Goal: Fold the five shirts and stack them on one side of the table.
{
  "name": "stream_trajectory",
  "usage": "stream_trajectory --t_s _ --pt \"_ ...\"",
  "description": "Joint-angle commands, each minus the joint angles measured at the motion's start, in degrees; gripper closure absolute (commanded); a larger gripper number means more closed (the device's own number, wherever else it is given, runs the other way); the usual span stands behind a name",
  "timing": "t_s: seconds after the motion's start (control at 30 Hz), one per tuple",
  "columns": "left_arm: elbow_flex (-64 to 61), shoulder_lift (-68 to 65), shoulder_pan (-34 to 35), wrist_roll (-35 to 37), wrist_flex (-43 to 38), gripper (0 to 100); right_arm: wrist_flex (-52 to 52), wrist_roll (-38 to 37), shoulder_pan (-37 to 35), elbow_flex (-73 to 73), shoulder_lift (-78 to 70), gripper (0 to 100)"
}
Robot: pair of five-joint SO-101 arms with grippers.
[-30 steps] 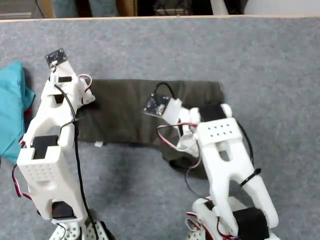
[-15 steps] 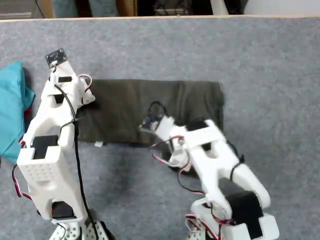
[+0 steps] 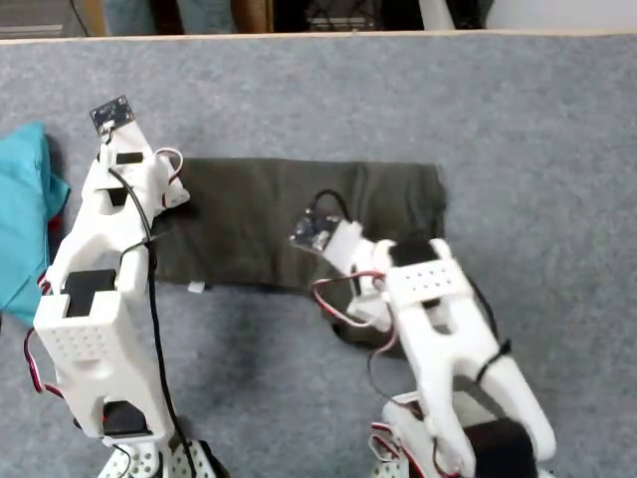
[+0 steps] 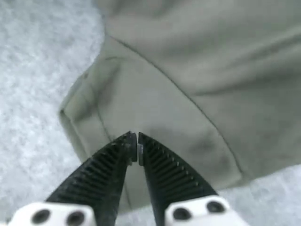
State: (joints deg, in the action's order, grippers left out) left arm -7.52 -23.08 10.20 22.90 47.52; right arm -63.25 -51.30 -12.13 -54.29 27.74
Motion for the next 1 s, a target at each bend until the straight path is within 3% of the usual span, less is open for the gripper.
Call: stream_trajectory --t_s 0.0,0.17,0.33,0.57,0.87,0.97 --pt "2.15 -0.18 0.13 0.62 -0.09 96 -6.07 -3.08 1.05 4.09 6.02 98.0" --pt "2.15 -0.18 0.13 0.62 -0.09 96 -9.58 -10.37 0.70 0.48 8.57 88.7" --pt "2.15 -0.18 0.13 0.62 -0.09 96 -2.20 -10.37 -1.93 -8.84 8.57 79.4" --pt "2.15 -0.18 0.04 0.62 -0.09 96 12.92 -7.47 -3.96 -19.82 7.52 79.3" --pt "2.15 -0.18 0.04 0.62 -0.09 96 11.87 -11.87 1.05 -9.27 -7.69 80.0" --pt "2.15 -0.18 0.04 0.62 -0.09 96 10.64 -12.13 2.29 -3.91 -13.93 87.3"
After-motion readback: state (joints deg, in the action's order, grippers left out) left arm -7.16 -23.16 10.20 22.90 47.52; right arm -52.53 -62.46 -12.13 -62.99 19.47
